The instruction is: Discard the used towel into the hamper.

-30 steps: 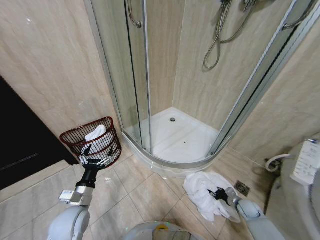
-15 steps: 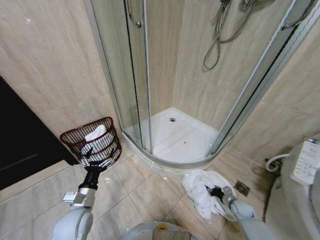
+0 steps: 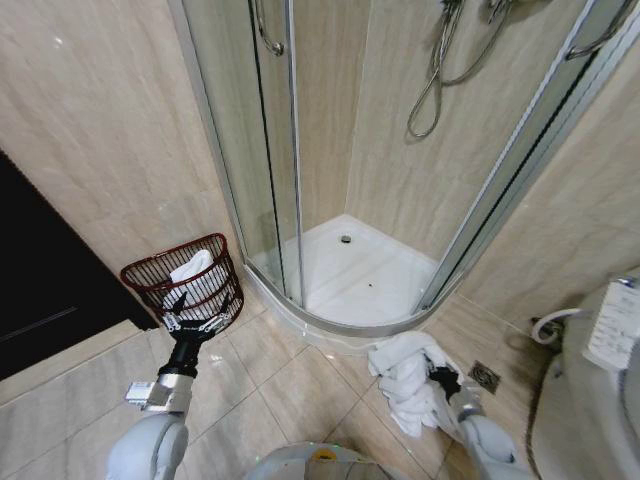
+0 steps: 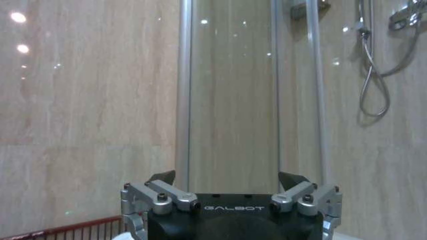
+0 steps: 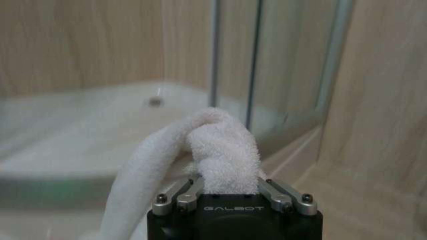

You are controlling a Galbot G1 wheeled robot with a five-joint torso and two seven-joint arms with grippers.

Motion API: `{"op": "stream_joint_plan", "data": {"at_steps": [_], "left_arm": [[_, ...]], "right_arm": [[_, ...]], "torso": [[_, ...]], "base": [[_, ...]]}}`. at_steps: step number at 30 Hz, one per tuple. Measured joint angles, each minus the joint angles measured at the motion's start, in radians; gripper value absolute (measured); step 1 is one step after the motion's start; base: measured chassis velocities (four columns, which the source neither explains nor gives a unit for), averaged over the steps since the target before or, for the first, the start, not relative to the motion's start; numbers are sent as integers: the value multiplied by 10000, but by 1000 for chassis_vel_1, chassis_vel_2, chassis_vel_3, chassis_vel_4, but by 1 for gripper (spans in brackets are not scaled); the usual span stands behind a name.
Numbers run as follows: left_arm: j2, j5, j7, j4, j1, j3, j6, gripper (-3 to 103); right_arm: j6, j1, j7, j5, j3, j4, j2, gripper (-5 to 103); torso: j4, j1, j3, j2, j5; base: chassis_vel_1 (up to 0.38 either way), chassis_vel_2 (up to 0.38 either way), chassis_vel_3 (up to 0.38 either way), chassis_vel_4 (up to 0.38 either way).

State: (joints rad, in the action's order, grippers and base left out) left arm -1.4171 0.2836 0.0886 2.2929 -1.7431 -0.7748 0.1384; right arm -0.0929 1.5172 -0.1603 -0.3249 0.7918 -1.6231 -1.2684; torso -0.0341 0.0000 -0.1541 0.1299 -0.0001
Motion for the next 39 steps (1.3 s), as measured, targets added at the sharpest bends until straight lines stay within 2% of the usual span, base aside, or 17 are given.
{"op": "stream_joint_plan", "data": {"at_steps": [1,8,10,13,17,18,21,30,33,39], "left_arm": [[0,0,0,0,0,0,0,100],[204,61,-5,306,46,140,-152,100],[227,99,-7,306,55,144,-158,100],[264,168,-9,306,54,145,-159,100],[372,411,-10,286,18,68,-144,100],[372,411,-10,286,18,68,-144,100],[447,496,125,249,12,-19,-173,100],[608,654,304,89,41,-113,-122,100],[656,664,368,-53,82,-113,-49,100],[707,665,429,-286,121,-110,92,100]], "right_arm": [[0,0,0,0,0,0,0,19],[65,1787,99,-416,1388,-3699,-396,19],[159,1938,137,-422,1564,-4147,-460,19],[462,2126,279,-422,1844,-5054,-606,19],[1462,2260,859,-331,2068,-7245,-974,19],[1462,2260,859,-331,2068,-7245,-974,19],[2093,2223,1008,-69,1929,-8316,-1237,19],[2726,1849,1362,1294,963,-8914,-1440,19],[2821,1638,1740,1569,540,-8910,-1353,19],[2990,1363,2096,1689,403,-8864,-1157,19]], "torso": [[0,0,0,0,0],[2,0,1,0,-3],[1,0,1,0,-3],[2,0,1,0,4],[0,0,1,0,1],[0,0,1,0,1],[0,0,1,0,0],[1,0,1,0,2],[1,0,0,0,0],[0,0,0,0,0]], "base": [[0,0,0,0],[0,0,0,0],[0,0,0,0],[0,0,0,0],[0,0,0,0],[0,0,0,0],[0,0,0,0],[0,0,0,0],[40,32,32,33],[60,72,57,57]]}}
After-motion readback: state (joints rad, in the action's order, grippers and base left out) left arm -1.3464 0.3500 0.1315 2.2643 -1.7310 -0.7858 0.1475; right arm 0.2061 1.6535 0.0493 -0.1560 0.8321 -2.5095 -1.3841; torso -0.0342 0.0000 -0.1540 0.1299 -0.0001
